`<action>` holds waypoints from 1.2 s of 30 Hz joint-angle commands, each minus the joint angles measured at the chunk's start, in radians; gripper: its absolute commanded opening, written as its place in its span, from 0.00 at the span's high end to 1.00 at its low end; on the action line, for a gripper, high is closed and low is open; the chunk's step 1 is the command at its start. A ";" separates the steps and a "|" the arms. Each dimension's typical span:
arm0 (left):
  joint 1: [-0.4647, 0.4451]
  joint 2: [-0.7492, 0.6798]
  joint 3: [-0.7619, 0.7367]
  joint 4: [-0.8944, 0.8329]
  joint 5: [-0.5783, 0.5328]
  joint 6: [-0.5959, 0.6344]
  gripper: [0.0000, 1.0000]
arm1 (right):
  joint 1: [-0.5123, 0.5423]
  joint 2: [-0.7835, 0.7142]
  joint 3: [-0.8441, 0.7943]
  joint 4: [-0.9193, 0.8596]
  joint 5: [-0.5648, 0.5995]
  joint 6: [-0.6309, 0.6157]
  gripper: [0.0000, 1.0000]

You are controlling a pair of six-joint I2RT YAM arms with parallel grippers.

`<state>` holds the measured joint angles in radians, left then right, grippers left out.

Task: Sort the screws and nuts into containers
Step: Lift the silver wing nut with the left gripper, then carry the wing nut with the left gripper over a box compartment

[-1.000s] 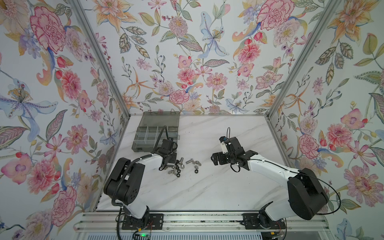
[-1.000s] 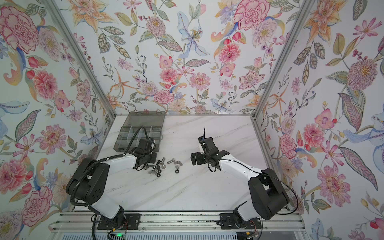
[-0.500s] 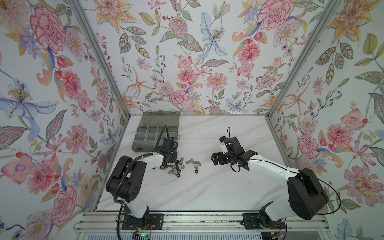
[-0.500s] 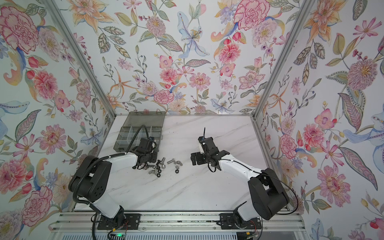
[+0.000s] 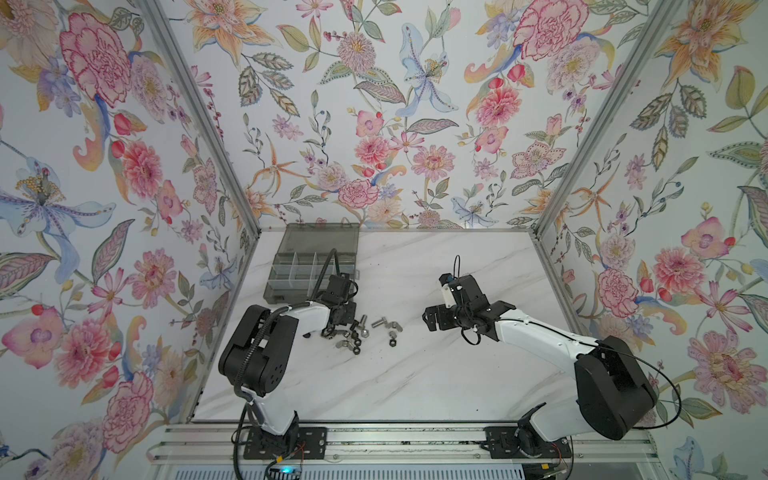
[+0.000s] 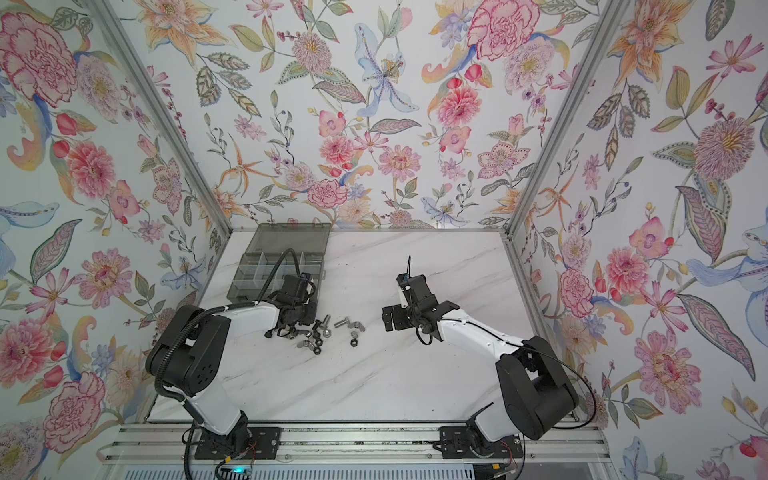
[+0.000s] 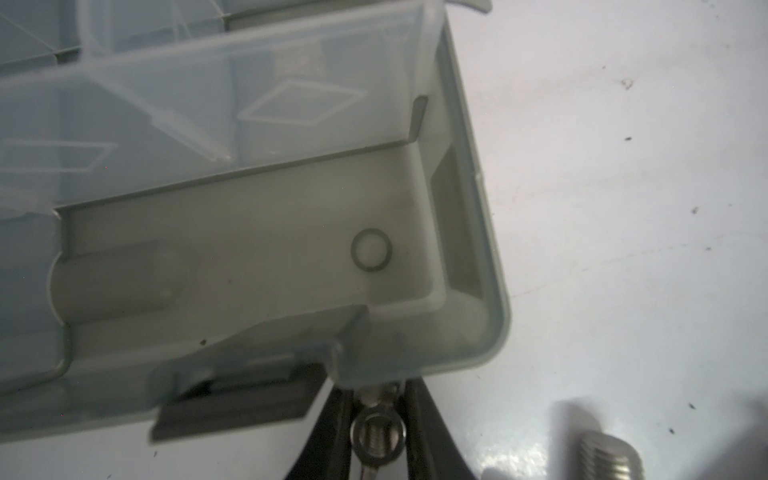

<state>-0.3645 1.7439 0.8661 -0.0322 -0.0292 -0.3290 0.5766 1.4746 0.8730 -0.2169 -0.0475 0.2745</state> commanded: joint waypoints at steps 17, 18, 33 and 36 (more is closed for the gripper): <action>0.010 -0.190 0.002 -0.115 0.009 0.008 1.00 | 0.009 -0.033 -0.017 -0.010 0.007 0.009 0.01; 0.009 -0.227 0.006 -0.124 0.007 0.008 1.00 | 0.010 -0.038 -0.016 -0.009 0.006 0.011 0.01; 0.221 -0.269 0.173 -0.163 0.025 0.047 1.00 | 0.024 -0.073 -0.008 -0.030 -0.013 0.024 0.01; 0.283 -0.210 0.246 -0.167 0.032 0.071 1.00 | 0.031 -0.073 -0.008 -0.030 -0.012 0.028 0.01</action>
<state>-0.1249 1.4864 1.0393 -0.1928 -0.0200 -0.2989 0.5972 1.4250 0.8673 -0.2249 -0.0498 0.2867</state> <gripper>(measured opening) 0.205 0.992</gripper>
